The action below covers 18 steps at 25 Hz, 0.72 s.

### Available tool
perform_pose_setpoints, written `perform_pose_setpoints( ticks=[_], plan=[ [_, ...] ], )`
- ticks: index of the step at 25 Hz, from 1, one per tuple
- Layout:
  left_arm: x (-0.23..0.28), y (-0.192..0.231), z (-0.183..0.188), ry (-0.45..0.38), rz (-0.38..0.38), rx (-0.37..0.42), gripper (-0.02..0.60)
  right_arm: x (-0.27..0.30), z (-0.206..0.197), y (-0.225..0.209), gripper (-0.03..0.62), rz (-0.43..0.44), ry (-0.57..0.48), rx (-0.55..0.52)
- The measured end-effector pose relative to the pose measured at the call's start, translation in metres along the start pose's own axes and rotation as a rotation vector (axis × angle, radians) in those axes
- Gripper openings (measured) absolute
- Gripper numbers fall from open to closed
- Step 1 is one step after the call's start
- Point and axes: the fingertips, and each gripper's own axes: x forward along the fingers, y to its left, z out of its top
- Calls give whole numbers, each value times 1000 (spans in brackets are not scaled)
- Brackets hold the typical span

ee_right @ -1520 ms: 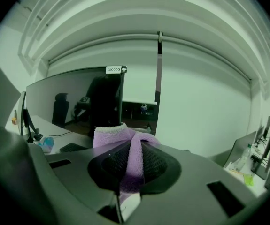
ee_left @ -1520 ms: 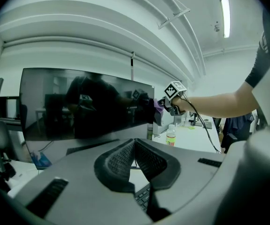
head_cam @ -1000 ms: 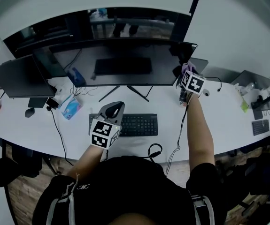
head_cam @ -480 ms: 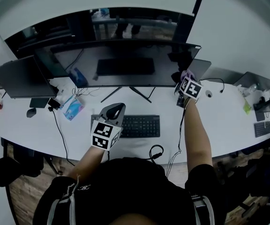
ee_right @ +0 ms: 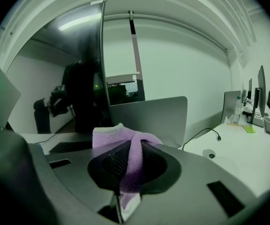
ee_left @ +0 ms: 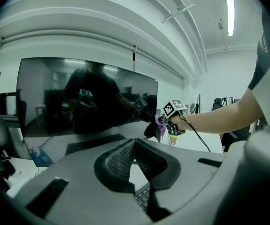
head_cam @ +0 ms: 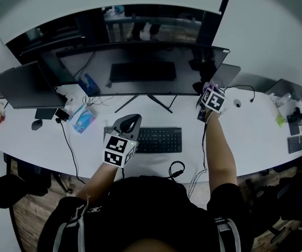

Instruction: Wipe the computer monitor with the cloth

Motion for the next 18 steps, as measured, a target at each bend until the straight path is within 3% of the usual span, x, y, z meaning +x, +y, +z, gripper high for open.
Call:
perform_pose_setpoints(
  ticks=[18],
  plan=[
    [18,6,-12,47,-3,-2,12,30,-69,-2,72,0,124,52]
  ],
)
